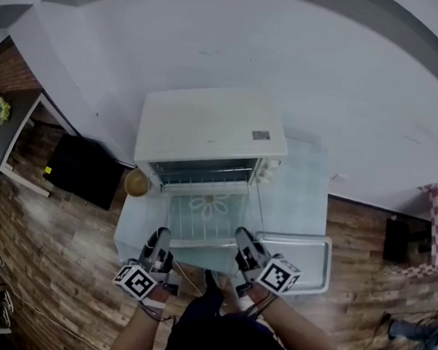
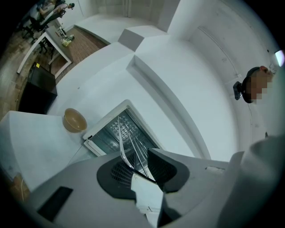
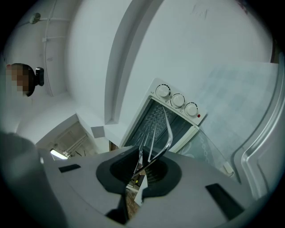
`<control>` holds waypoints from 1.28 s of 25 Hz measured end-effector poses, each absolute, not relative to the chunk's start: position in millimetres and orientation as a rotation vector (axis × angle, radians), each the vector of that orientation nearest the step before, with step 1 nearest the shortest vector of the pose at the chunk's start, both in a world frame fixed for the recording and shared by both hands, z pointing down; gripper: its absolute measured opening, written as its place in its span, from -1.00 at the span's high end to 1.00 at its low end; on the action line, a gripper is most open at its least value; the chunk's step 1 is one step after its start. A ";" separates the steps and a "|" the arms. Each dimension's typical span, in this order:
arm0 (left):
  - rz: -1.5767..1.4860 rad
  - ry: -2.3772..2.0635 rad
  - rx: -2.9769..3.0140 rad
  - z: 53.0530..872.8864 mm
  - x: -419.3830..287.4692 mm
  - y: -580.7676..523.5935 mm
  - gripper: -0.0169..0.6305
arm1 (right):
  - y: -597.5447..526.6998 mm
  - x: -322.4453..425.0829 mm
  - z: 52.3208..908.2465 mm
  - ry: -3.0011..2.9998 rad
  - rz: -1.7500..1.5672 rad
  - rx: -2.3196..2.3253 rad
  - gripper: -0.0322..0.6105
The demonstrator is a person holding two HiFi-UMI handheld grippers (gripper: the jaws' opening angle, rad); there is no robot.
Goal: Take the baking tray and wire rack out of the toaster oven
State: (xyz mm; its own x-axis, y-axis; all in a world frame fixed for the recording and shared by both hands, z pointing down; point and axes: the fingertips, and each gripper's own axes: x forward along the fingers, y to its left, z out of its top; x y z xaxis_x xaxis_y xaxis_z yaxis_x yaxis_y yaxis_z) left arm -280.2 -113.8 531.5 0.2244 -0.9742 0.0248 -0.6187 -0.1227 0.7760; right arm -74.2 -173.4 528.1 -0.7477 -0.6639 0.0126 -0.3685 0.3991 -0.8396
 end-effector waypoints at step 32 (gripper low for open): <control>-0.488 -1.269 1.964 536.1 -21.7 4.3 0.67 | -30.6 189.5 524.2 2.290 -1.151 -1.070 0.79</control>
State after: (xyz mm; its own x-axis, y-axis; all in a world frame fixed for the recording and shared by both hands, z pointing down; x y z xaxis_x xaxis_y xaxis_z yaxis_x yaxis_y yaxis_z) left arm -21.7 4.3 536.1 0.4399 -0.8951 0.0726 -0.6159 -0.2419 0.7498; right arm 189.5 -30.6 524.2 -0.6473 -0.7620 0.0154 -0.4671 0.3807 -0.7980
